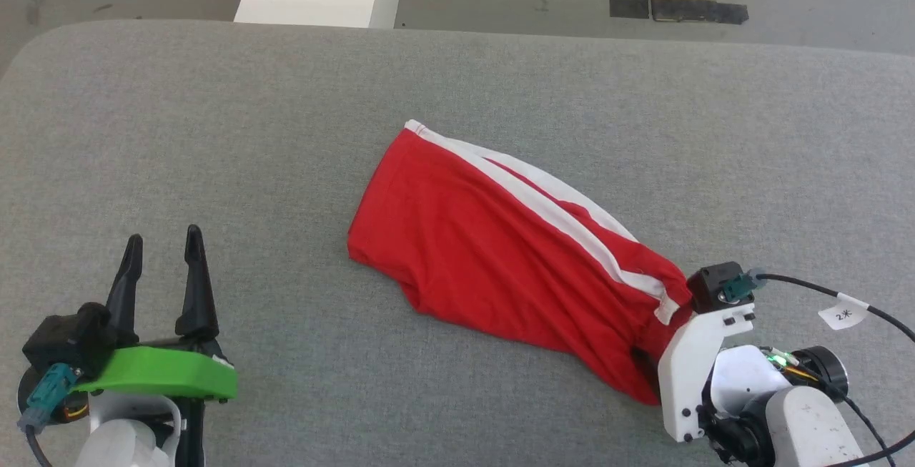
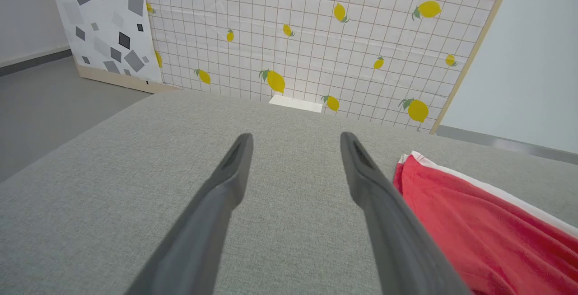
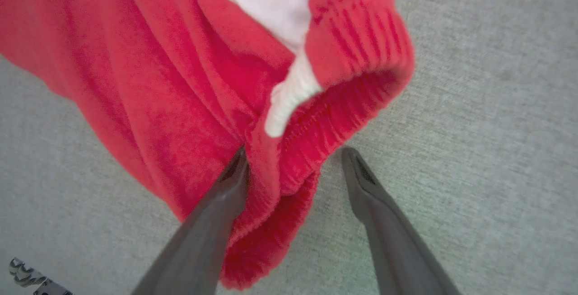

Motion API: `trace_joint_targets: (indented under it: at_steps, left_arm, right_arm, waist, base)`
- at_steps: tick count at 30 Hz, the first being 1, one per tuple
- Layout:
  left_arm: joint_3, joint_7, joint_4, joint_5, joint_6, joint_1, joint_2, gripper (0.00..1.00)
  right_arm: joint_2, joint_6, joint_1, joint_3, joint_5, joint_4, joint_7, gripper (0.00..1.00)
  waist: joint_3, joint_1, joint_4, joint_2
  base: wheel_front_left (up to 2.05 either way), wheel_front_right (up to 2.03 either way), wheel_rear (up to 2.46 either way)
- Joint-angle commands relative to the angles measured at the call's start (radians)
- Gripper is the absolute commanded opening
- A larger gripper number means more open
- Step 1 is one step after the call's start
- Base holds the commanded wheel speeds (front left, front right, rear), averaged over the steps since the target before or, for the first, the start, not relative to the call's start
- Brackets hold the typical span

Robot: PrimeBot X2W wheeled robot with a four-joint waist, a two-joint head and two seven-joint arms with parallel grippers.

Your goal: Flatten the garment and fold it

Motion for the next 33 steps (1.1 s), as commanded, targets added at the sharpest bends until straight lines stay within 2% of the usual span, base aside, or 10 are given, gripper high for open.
trace_joint_targets:
  at_steps: [1, 2, 3, 9, 12, 21, 27, 33]
  left_arm:
    - [0.004, -0.004, 0.002, 0.011, -0.006, 0.020, -0.004, 1.00]
    - [0.005, -0.004, 0.004, 0.012, -0.010, 0.022, -0.005, 1.00]
    - [0.005, -0.004, 0.006, 0.013, -0.012, 0.023, -0.006, 1.00]
    - [-0.014, 0.034, 0.030, -0.003, -0.025, 0.013, -0.009, 1.00]
    - [-0.049, 0.124, 0.043, -0.021, -0.037, -0.026, -0.011, 1.00]
    - [-0.188, 0.497, 0.182, -0.038, -0.057, -0.257, -0.015, 1.00]
    - [-0.248, 0.655, 0.302, -0.023, -0.062, -0.369, -0.011, 1.00]
    - [-0.292, 0.757, 0.393, -0.029, -0.079, -0.411, -0.017, 1.00]
  right_arm:
    - [-0.001, -0.002, 0.005, 0.004, 0.000, 0.038, -0.002, 0.60]
    - [-0.001, -0.002, -0.002, 0.005, 0.002, 0.041, -0.017, 0.18]
    - [-0.001, -0.002, -0.008, 0.005, 0.002, 0.043, -0.029, 0.00]
    - [-0.001, -0.002, -0.033, 0.010, 0.018, 0.040, -0.063, 0.00]
    - [-0.001, -0.002, -0.041, 0.010, 0.025, 0.029, -0.065, 0.00]
    - [-0.001, -0.002, -0.064, 0.021, 0.050, 0.011, -0.066, 0.00]
    - [-0.001, -0.002, -0.082, 0.039, 0.066, 0.014, -0.075, 0.00]
    - [-0.001, -0.002, -0.093, 0.047, 0.075, 0.023, -0.088, 0.00]
  waist:
    - [-0.004, 0.0000, 0.002, 0.0089]
    - [-0.004, 0.0000, 0.002, 0.0089]
    - [-0.004, 0.0000, 0.002, 0.0089]
    - [-0.006, 0.0000, -0.012, 0.0089]
    - [-0.003, 0.0000, -0.019, 0.0089]
    - [0.034, 0.0000, -0.053, 0.0089]
    - [0.063, 0.0000, -0.086, 0.0089]
    - [0.088, 0.0000, -0.112, 0.0089]
  base:
    - [0.00, 0.00, 0.00]
    - [0.00, 0.00, 0.00]
    - [0.00, 0.00, 0.00]
    - [0.00, 0.00, 0.00]
    - [0.00, 0.00, 0.00]
    - [0.00, 0.00, 0.00]
    - [0.00, 0.00, 0.00]
    - [0.00, 0.00, 0.00]
